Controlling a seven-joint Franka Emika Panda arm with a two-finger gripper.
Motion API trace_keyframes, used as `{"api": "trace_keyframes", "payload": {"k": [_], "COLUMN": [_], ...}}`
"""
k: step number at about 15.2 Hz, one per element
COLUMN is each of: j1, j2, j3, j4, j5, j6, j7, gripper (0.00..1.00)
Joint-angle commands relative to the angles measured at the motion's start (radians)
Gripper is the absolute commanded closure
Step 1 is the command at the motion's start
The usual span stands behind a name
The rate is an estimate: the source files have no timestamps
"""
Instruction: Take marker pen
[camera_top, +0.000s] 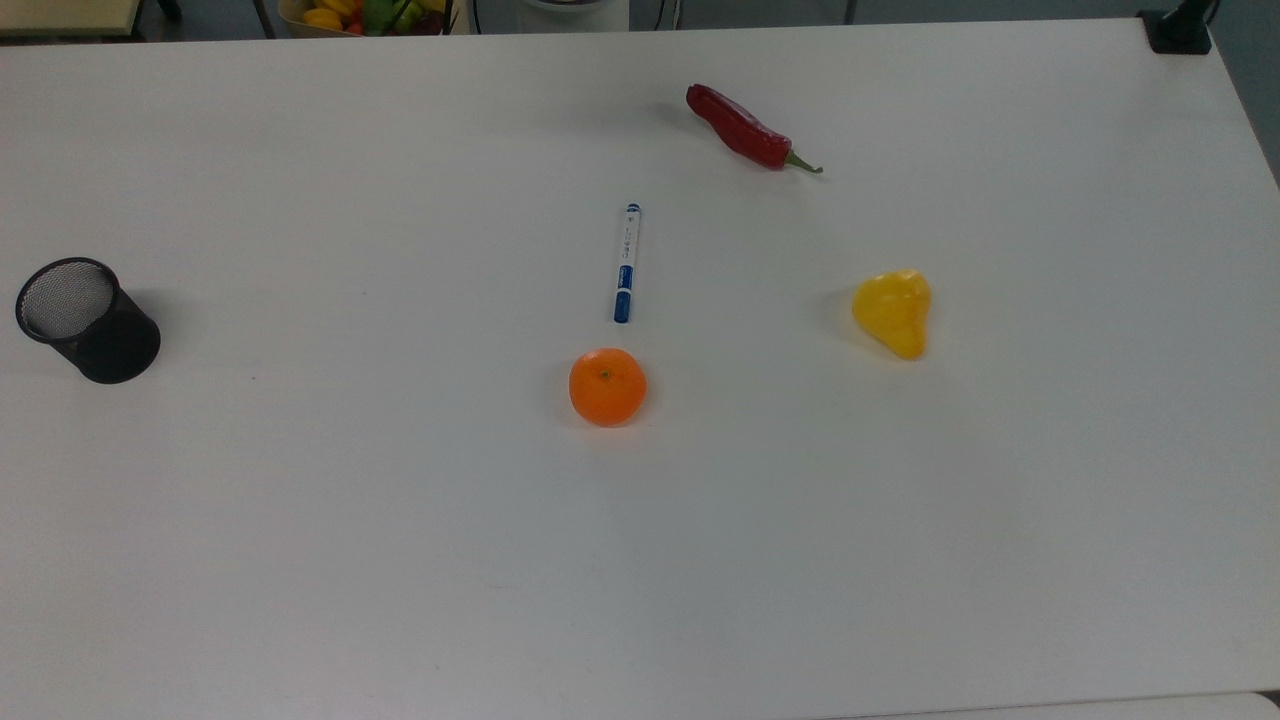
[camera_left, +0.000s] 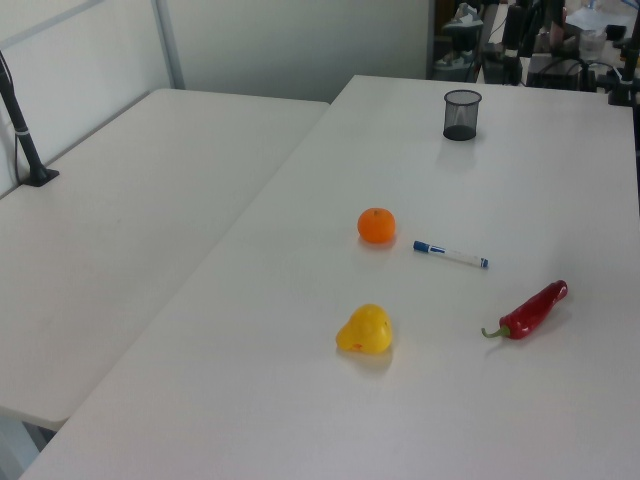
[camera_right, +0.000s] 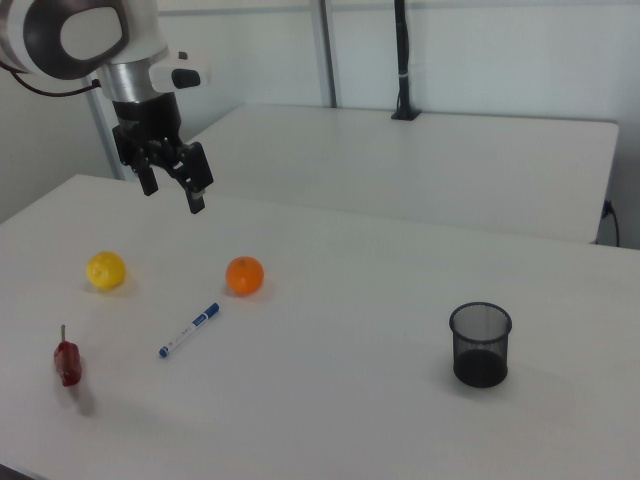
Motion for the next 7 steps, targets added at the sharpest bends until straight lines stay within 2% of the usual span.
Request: {"api": "trace_keyframes", "payload": {"k": [1,3,7], "j1": [0.005,0.006,0.011], "j2": [0.075,0.075,0.075], "j3": [-0.019,-0.036,-0.036], "j4": [0.071,0.071,0.067], "j5": [-0.009,-0.005,-0.008], "j6": [0.044,0.046,0.049], "j7": [-0.117,-0.119,-0.125], "gripper": [0.00,0.00,0.00]}}
